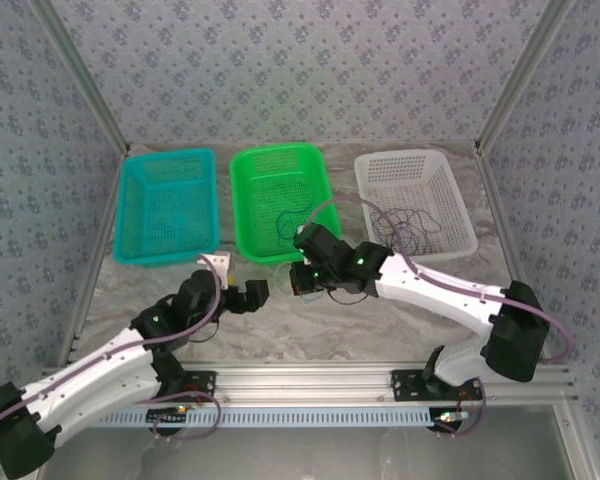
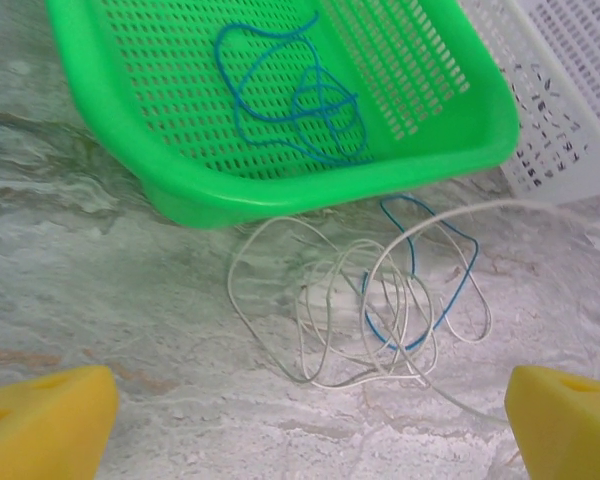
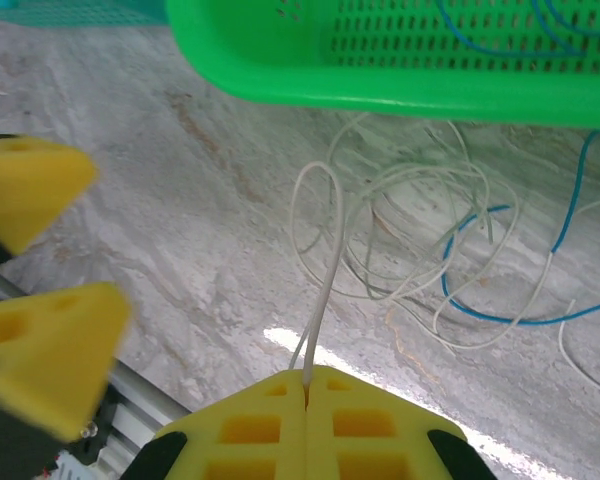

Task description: Untangle the cables

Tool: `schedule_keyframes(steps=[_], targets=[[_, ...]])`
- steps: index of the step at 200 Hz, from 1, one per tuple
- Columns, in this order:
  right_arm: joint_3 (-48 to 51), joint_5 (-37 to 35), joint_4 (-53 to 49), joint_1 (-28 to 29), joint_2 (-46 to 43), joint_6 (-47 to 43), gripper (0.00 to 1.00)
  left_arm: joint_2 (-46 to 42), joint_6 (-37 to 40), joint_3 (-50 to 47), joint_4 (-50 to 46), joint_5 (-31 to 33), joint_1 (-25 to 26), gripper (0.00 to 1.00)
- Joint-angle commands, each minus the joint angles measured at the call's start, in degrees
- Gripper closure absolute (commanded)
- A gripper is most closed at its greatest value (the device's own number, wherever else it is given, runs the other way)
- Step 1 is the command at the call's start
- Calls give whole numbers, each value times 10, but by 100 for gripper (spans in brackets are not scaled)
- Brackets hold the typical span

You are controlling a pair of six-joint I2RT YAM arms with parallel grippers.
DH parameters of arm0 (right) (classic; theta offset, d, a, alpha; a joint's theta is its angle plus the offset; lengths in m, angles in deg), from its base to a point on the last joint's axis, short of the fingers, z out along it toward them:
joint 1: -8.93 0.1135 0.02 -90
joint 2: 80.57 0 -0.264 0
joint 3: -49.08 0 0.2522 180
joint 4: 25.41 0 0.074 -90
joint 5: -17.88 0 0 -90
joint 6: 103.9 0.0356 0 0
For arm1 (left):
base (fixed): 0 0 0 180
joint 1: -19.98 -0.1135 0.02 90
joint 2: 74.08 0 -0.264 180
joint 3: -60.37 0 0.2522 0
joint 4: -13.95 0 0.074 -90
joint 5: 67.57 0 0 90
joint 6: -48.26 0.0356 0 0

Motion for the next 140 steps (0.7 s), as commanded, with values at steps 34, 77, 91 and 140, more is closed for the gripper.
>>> schedule_keyframes(steps=[34, 77, 91, 140], targets=[[12, 29, 27, 10, -72, -66, 100, 21, 49, 28, 70, -57, -4, 1], [32, 49, 45, 17, -107, -75, 100, 59, 52, 50, 80, -58, -3, 1], [33, 54, 47, 21, -113, -78, 100, 76, 50, 59, 87, -60, -3, 1], [39, 34, 59, 34, -147, -87, 100, 161, 61, 112, 78, -88, -3, 16]])
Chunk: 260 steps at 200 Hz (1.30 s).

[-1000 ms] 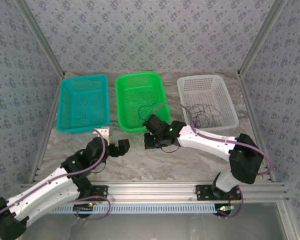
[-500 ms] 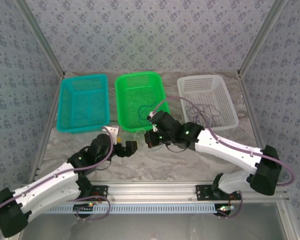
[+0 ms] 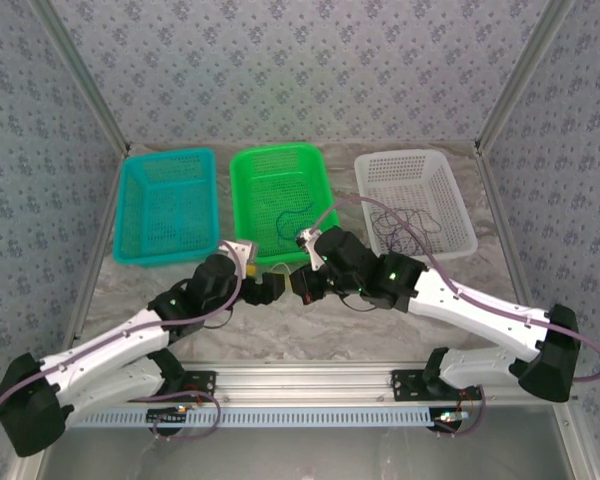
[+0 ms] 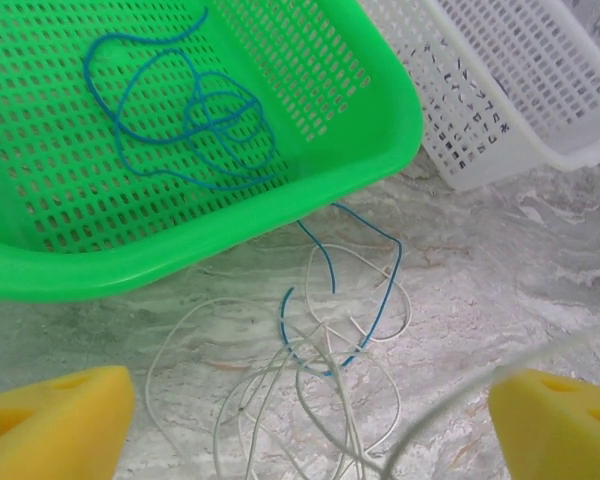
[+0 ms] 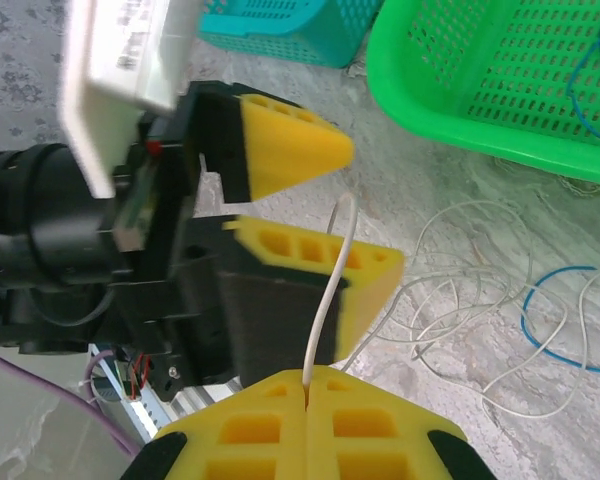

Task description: Untangle the cables

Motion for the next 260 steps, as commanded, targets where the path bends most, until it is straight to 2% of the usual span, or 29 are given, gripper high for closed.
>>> schedule_keyframes(steps=[1, 22, 46, 59, 79, 104, 118, 134, 139, 153, 166, 228, 260], targets=[[6, -7, 15, 5, -33, -17, 100, 32, 12, 48, 2, -19, -3, 16], [18, -26, 13, 6, -58, -17, 100, 59, 11, 70, -17, -22, -3, 32], [39, -65, -9, 5, -81, -5, 100, 55, -4, 71, -16, 0, -3, 66], [52, -97, -30, 3, -90, 16, 96, 43, -7, 66, -10, 7, -3, 80], [61, -136, -66, 0, -87, 47, 94, 22, -6, 65, -3, 11, -3, 90], [72, -184, -79, 1, -83, 76, 88, 0, -3, 74, -4, 10, -3, 93], [76, -212, -78, 1, -81, 89, 72, -9, -6, 79, -7, 6, -2, 93], [79, -222, -62, 2, -79, 86, 66, -14, -12, 84, -14, 2, -2, 93], [80, -227, -57, 5, -78, 85, 61, -15, -14, 85, -15, 0, -1, 93], [81, -235, -36, 10, -73, 81, 38, -17, -20, 88, -15, -3, -1, 93], [83, -233, -12, 18, -65, 76, 30, -17, -27, 91, -15, -3, 2, 93], [60, -260, 51, 41, 14, 95, 21, -17, -38, 121, -31, 5, 18, 93], [46, -321, 44, 41, 52, 127, 19, -29, -43, 128, -35, 5, 25, 93]])
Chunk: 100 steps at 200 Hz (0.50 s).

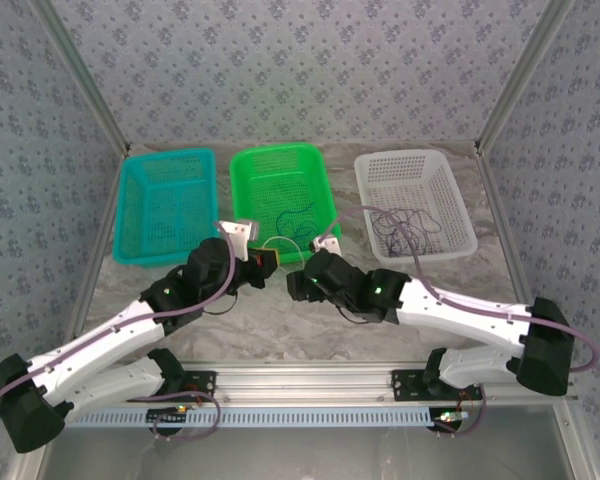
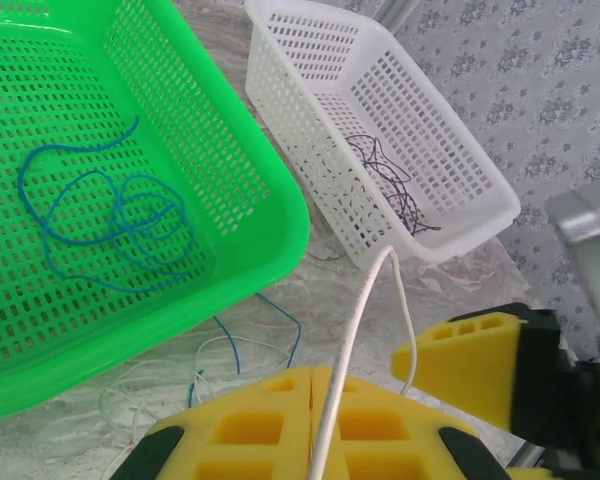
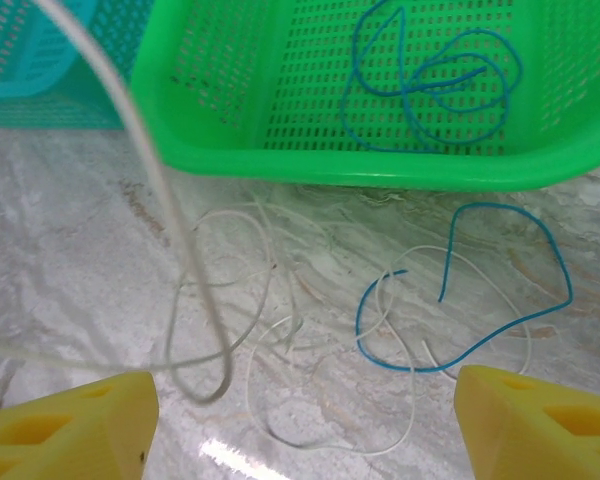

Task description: Untangle the cables

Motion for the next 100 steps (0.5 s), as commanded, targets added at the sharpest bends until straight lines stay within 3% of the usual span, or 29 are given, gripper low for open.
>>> schedule_keyframes(steps=[1, 38, 100], targets=[[-23, -67, 14, 3, 19, 33, 19, -19, -9, 24, -7, 3, 8, 93], [-36, -71, 44, -4, 59, 34, 19, -40, -13, 29, -11, 2, 13, 93], [-55, -66, -39, -6, 131, 74, 27, -76, 23, 91, -41, 22, 13, 92]])
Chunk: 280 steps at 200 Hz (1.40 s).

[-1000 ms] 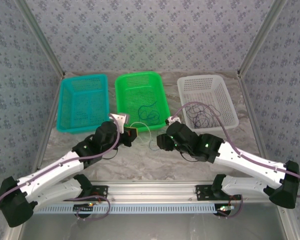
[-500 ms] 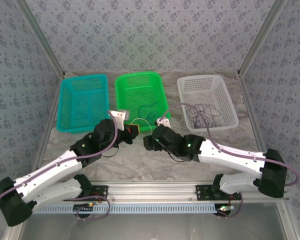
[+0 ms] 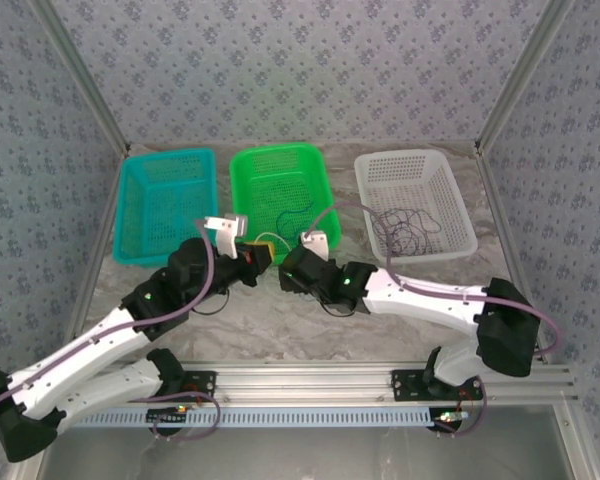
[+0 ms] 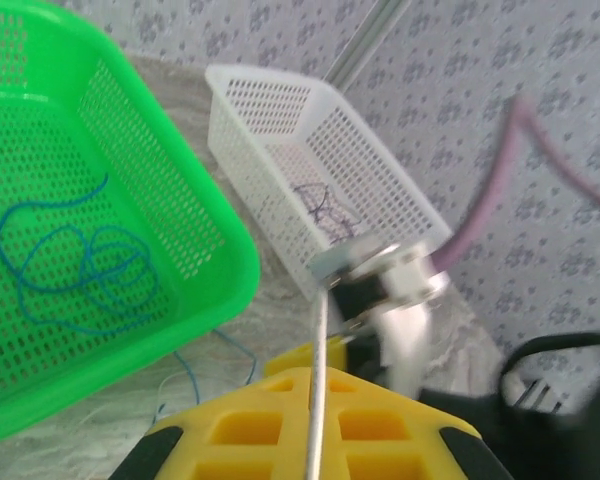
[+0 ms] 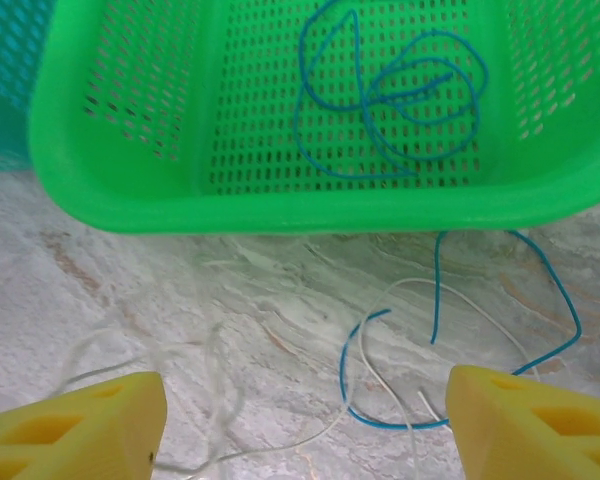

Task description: Untangle the cables

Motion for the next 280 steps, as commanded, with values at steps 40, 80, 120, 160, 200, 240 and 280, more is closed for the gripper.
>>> schedule_keyframes(steps=[40, 80, 120, 160, 200, 240, 280], targets=[[33, -12, -63, 0, 8, 51, 30, -18, 46, 88, -18, 23, 3, 90], [56, -20, -102, 0, 6, 70, 31, -21, 60, 117, -23, 28, 3, 89], [90, -34, -119, -2, -28, 83, 28, -26, 102, 151, -59, 58, 3, 87], [109, -35, -112, -7, -42, 93, 37, -21, 114, 158, -61, 66, 3, 86], [99, -17, -85, -5, -43, 65, 66, -9, 84, 118, -73, 67, 1, 83], [107, 10, -115, -3, -59, 83, 42, -18, 46, 83, -125, 85, -1, 72], [135, 30, -160, 28, -106, 98, 44, -47, -19, 25, -189, 91, -5, 61]])
